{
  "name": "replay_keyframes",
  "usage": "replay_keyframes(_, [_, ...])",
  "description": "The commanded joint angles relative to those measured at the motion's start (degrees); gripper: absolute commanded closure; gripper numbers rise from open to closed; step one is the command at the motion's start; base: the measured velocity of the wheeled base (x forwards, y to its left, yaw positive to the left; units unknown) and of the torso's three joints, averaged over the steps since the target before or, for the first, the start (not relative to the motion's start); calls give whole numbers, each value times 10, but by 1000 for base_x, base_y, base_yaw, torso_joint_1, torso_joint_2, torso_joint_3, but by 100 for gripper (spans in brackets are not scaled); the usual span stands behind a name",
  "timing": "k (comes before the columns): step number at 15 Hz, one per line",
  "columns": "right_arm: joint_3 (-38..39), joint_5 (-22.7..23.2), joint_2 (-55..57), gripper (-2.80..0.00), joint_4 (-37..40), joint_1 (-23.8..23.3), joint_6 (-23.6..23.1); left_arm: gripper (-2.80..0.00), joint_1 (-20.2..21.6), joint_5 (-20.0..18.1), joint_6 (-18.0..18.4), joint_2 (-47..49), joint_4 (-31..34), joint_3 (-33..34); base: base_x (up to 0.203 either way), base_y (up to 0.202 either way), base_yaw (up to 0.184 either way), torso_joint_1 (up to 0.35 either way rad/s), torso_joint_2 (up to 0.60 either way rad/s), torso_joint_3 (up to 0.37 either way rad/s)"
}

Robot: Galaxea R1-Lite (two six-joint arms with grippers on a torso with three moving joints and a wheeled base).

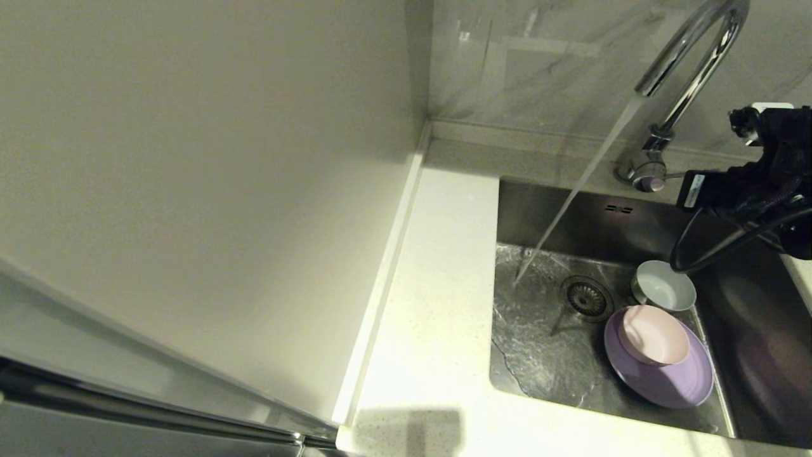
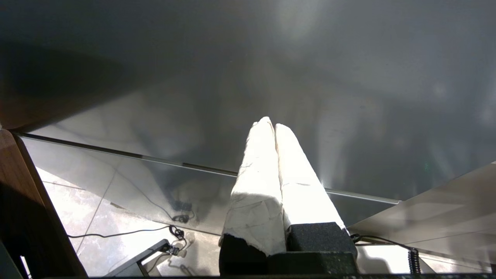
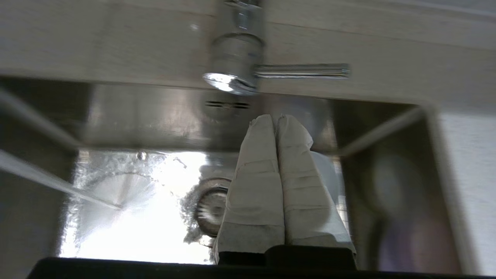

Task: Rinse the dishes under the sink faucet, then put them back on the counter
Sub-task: Turn off the faucet

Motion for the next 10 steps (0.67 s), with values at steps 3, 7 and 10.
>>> replay_keyframes(3, [-4,-1,21,0,-3,-7,-6,0,0,0,0,0,0,2,0,0,0,0,0,0])
replay_keyframes(7, [-24,0,49,0,-4,-7,-5,0,0,0,0,0,-1,2,0,0,0,0,0,0])
replay_keyframes(10, [-45,0,67,0,-5,-8,-4,0,0,0,0,0,0,2,0,0,0,0,0,0])
